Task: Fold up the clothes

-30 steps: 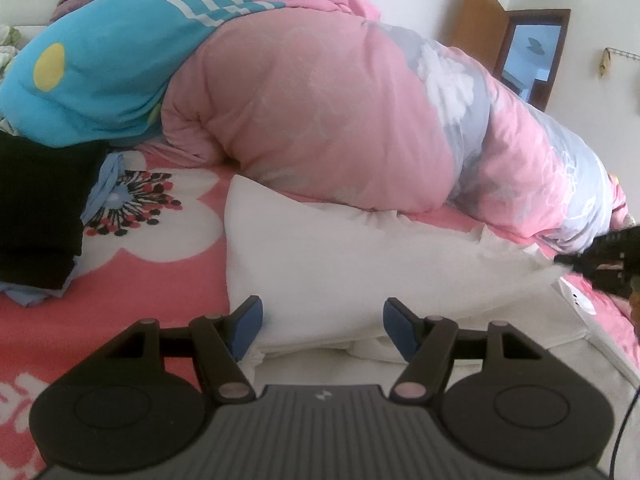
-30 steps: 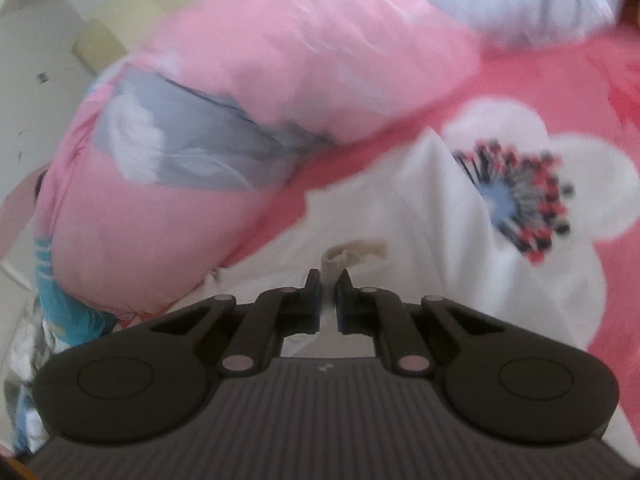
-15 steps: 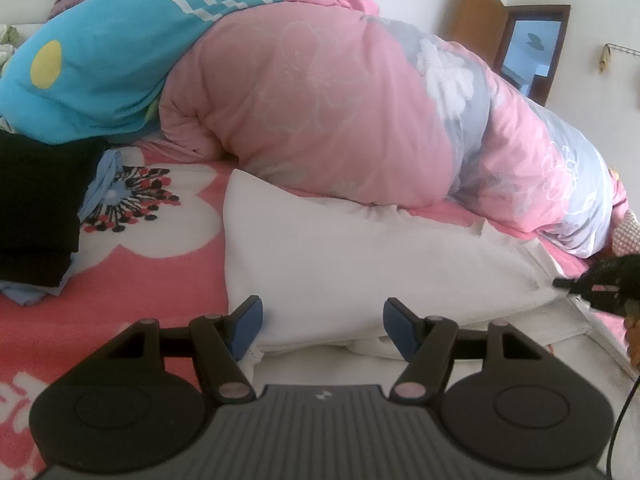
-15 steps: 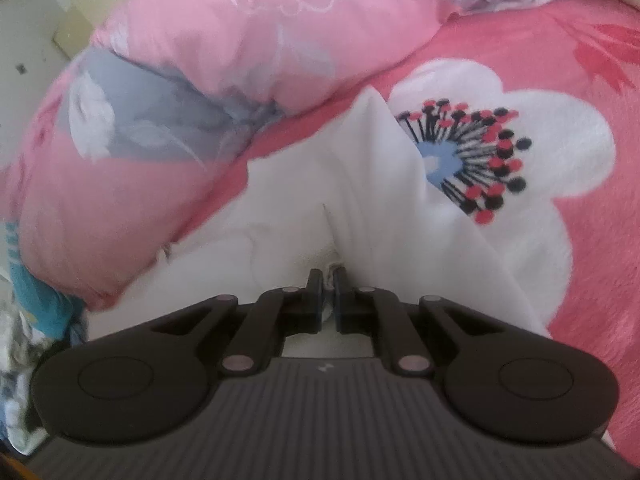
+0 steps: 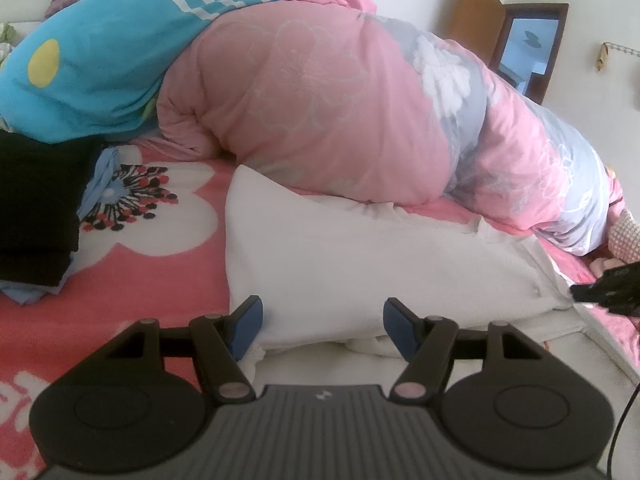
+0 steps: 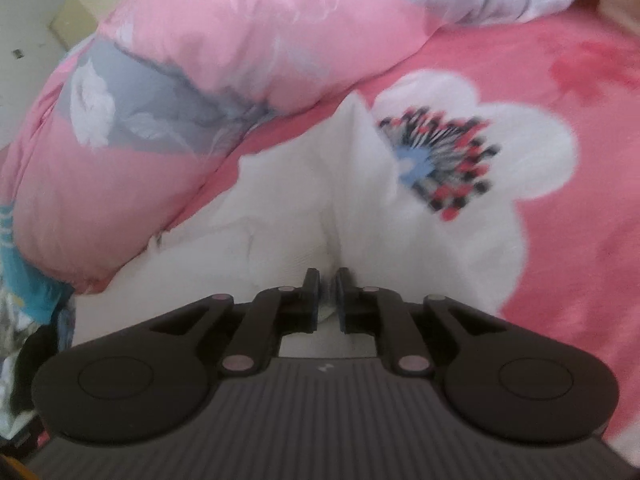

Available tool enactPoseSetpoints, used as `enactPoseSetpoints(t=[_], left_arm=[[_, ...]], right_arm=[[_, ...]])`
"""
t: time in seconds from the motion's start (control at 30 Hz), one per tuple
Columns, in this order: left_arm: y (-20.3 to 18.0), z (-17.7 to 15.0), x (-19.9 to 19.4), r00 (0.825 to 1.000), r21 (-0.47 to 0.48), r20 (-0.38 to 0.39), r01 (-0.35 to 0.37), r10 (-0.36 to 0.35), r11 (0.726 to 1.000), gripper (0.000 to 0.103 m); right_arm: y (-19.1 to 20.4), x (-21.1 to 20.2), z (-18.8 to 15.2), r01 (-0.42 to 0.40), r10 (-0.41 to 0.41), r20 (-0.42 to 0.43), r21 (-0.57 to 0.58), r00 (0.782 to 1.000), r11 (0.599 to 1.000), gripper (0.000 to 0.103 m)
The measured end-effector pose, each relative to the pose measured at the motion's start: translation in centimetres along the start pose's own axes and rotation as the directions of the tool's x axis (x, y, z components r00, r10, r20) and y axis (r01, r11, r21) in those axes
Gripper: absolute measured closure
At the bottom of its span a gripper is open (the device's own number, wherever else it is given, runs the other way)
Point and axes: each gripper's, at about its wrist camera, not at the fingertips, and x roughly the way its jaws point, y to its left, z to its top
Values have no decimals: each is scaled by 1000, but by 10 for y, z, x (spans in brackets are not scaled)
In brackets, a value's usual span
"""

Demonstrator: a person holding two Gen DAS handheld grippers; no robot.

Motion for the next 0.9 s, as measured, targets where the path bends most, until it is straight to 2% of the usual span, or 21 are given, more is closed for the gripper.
enactPoseSetpoints(t=[0.1, 0.17, 0.23, 0.3, 0.37, 0.43, 0.5, 0.53, 0.57, 0.6, 0.67, 0.83, 0.9], left_arm=[[1, 1, -3, 1000, -7, 9, 3, -3, 1000, 35], [2, 1, -5, 1000, -13, 19, 5, -5, 1000, 35], [3, 0, -7, 1000, -16, 29, 9, -9, 1000, 35], [3, 0, -7, 999, -13, 34, 19, -18, 1000, 35], [1, 0, -8, 998, -4, 44, 34, -34, 999, 35], [-2, 0, -7, 998, 12, 38, 51, -52, 999, 35], [-5, -1, -1, 998, 23, -6, 63, -62, 998, 35], [-6, -2, 1, 998, 32, -20, 59, -58, 998, 35], [-8, -4, 3, 998, 42, -30, 54, -53, 998, 35], [-9, -5, 3, 998, 51, -32, 53, -51, 997, 35], [-10, -5, 2, 998, 59, -24, 60, -59, 996, 35], [-11, -7, -2, 996, 59, 10, 90, -91, 994, 35], [-11, -7, 0, 996, 61, 0, 88, -88, 994, 35]], right_arm=[[18, -28, 8, 68, -59, 104, -80, 993, 995, 89], [40, -34, 11, 35, -15, 133, -152, 991, 988, 89], [66, -31, 7, -29, 59, 116, -245, 992, 969, 89], [92, -22, -3, -97, 131, 76, -342, 988, 935, 89], [109, -8, -16, -137, 165, 32, -418, 986, 898, 90], [112, 11, -28, -128, 135, -17, -456, 991, 881, 90], [98, 37, -40, -82, 41, -98, -462, 994, 883, 93], [90, 41, -43, -88, 44, -106, -452, 993, 888, 94], [82, 40, -44, -109, 73, -98, -437, 992, 893, 94], [80, 38, -41, -104, 69, -98, -427, 993, 898, 95], [87, 33, -32, -62, 20, -102, -430, 995, 901, 95], [117, 12, -29, -62, 54, -32, -534, 998, 843, 93], [121, 17, -32, -61, 52, -32, -566, 998, 822, 93]])
